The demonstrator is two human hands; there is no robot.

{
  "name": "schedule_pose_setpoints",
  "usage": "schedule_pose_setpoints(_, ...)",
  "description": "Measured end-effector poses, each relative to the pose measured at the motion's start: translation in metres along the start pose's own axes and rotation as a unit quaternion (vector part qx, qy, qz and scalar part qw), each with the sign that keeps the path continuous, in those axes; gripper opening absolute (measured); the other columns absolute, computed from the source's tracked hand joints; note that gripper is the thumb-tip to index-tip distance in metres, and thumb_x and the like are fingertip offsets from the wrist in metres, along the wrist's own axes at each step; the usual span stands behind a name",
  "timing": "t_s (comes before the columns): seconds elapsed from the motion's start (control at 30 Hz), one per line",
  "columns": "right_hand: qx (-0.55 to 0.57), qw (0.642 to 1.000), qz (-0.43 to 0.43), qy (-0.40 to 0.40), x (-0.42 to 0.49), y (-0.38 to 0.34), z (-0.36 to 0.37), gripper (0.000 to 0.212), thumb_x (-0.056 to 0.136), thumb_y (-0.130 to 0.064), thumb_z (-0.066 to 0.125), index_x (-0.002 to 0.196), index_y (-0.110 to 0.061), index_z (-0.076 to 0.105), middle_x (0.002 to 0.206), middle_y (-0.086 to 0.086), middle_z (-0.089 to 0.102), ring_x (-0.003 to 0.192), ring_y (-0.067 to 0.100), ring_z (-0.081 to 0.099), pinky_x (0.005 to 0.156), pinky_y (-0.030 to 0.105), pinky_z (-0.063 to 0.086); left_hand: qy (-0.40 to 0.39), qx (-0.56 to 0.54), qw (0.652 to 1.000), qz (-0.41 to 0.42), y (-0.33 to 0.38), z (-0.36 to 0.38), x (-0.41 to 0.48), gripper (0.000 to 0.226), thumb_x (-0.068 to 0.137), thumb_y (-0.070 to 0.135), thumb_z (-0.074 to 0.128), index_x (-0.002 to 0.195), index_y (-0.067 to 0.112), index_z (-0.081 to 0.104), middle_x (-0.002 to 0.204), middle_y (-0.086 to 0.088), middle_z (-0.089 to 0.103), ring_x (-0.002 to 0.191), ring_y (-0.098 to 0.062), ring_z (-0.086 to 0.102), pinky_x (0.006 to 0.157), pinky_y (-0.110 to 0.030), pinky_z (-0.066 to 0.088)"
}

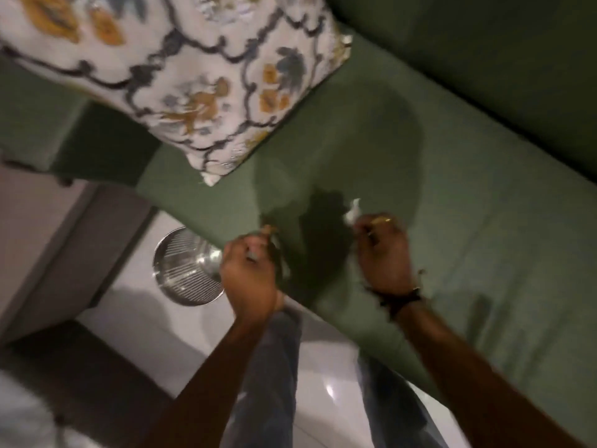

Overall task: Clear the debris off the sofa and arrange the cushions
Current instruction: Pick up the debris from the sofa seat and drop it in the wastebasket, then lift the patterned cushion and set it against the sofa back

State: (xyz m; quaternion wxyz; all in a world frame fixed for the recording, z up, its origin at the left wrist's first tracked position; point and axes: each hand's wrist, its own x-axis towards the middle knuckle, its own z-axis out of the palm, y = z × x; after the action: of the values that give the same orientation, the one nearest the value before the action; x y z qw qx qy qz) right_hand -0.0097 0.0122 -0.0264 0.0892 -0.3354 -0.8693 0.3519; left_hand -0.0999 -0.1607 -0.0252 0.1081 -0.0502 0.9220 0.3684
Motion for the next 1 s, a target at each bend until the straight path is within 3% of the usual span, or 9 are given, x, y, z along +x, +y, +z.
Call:
schedule_pose_setpoints(0.17,-0.002,0.98,-0.107,-0.17,-0.048,-0.13,0.16,0.014,0.071,0.005,0.07,0.079,-0.006,0.071,0.077,0.015,0.073,0.071,0.03,0.071,0.06,0.03,0.053,0.018,0.111,0.978,-0.173,-0.101,-0.075,0.059,0.014,0.091,0.011,0.061,0.088,0.004,0.073,0.091,-0.021,0.076,0.088,-0.038,0.07,0.077,-0.041,0.057)
schedule_pose_setpoints(0.27,-0.035,0.954,0.028,-0.297,-0.052,-0.154,0.22,0.029,0.096,-0.009,0.046,0.123,-0.005,0.058,0.123,0.017,0.065,0.11,0.032,0.062,0.093,0.036,0.044,-0.028,0.118,0.968,-0.219,-0.129,-0.087,0.082,0.02,0.091,0.008,0.059,0.101,0.003,0.075,0.101,-0.023,0.076,0.097,-0.038,0.07,0.087,-0.042,0.057)
schedule_pose_setpoints(0.37,-0.097,0.932,0.067,-0.342,-0.049,-0.154,0.235,0.034,0.097,-0.013,0.043,0.13,-0.008,0.051,0.129,0.015,0.061,0.116,0.034,0.058,0.094,0.04,0.045,-0.027,0.074,0.97,-0.23,-0.123,-0.086,0.087,0.023,0.089,0.007,0.06,0.105,0.012,0.076,0.106,-0.019,0.076,0.101,-0.037,0.069,0.086,-0.037,0.055)
schedule_pose_setpoints(0.47,-0.084,0.96,-0.004,-0.266,-0.031,-0.164,0.198,0.023,0.095,-0.008,0.048,0.108,-0.007,0.066,0.106,0.018,0.072,0.097,0.035,0.067,0.082,0.04,0.051,-0.03,0.001,0.98,-0.199,-0.096,-0.087,0.083,0.025,0.091,0.009,0.065,0.115,0.012,0.07,0.115,-0.017,0.072,0.107,-0.035,0.067,0.092,-0.037,0.054)
schedule_pose_setpoints(0.57,0.136,0.987,0.033,-0.08,0.01,-0.162,0.135,0.012,0.088,-0.002,0.06,0.087,-0.003,0.072,0.085,0.025,0.072,0.073,0.02,0.07,0.069,0.033,0.056,-0.05,-0.115,0.988,-0.086,-0.05,-0.085,0.084,0.051,0.086,0.008,0.075,0.133,0.002,0.054,0.133,-0.016,0.061,0.118,-0.025,0.058,0.103,-0.032,0.049)
schedule_pose_setpoints(0.67,0.265,0.95,0.103,0.132,0.109,-0.144,0.069,0.025,0.088,-0.009,0.058,0.106,0.008,0.062,0.095,0.018,0.063,0.081,-0.005,0.06,0.079,0.018,0.051,-0.074,-0.194,0.978,-0.037,0.022,-0.072,0.102,0.094,0.078,0.034,0.083,0.151,0.01,0.029,0.155,-0.012,0.037,0.142,-0.024,0.039,0.117,-0.044,0.037)
schedule_pose_setpoints(0.73,0.297,0.93,0.133,0.172,0.192,-0.138,0.035,0.049,0.089,-0.023,0.062,0.129,0.004,0.05,0.12,0.013,0.056,0.107,0.003,0.057,0.097,0.025,0.049,-0.056,-0.244,0.968,0.02,0.067,-0.058,0.123,0.105,0.073,0.037,0.084,0.153,0.01,0.022,0.157,-0.01,0.034,0.143,-0.019,0.037,0.118,-0.031,0.036)
schedule_pose_setpoints(0.9,0.251,0.959,0.123,-0.052,0.333,-0.143,0.01,0.08,0.076,-0.075,0.046,0.137,-0.022,0.052,0.141,0.002,0.055,0.125,0.015,0.053,0.112,0.033,0.037,0.016,-0.448,0.894,-0.01,0.122,-0.028,0.166,0.106,0.069,0.002,0.088,0.15,0.01,0.021,0.15,-0.011,0.044,0.134,-0.021,0.051,0.11,-0.048,0.047)
schedule_pose_setpoints(1.0,0.332,0.922,0.11,-0.168,0.344,-0.142,0.008,0.075,0.082,-0.07,0.047,0.142,-0.025,0.046,0.144,0.004,0.053,0.132,0.023,0.05,0.117,0.048,0.031,0.004,-0.454,0.891,-0.005,0.12,-0.026,0.168,0.102,0.071,0.0,0.087,0.148,0.011,0.022,0.147,-0.006,0.046,0.132,-0.015,0.053,0.11,-0.044,0.048)
